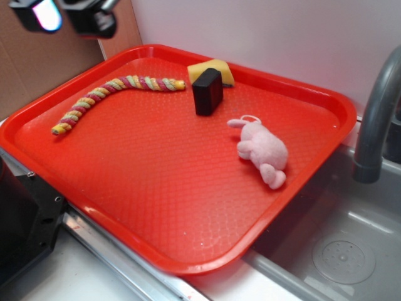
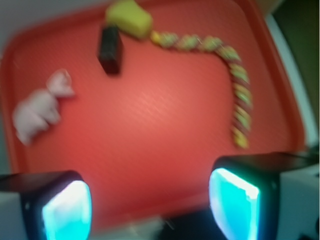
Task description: Grab the black box.
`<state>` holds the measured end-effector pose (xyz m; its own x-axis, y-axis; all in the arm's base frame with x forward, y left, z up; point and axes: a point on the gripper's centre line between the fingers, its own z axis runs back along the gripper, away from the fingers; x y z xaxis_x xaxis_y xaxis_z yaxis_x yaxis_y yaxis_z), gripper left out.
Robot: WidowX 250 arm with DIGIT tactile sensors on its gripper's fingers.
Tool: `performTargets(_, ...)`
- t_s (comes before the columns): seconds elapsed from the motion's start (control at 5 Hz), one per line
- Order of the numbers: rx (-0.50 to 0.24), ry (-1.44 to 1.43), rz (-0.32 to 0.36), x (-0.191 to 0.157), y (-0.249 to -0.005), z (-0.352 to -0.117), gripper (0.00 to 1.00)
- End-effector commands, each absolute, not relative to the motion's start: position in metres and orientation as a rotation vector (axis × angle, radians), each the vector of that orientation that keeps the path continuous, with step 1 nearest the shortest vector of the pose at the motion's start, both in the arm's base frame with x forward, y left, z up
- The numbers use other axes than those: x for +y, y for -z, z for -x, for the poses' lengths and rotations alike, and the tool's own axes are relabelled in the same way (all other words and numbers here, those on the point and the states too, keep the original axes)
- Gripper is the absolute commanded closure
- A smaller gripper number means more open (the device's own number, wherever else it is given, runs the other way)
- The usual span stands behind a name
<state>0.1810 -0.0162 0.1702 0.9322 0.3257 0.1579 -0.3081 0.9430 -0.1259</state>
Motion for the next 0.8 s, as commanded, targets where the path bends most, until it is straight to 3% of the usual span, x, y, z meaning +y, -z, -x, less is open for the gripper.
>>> performTargets(0.0,-0.246,-0.472,0.215,-0.011,-0.163,-0.208,0.00)
performTargets(0.4,-0.246,-0.472,0.215,-0.011,-0.163,-0.208,0.00)
performTargets(0.6,-0.138,-0.427,0.142,-0.022,-0.125,-0.247,0.00)
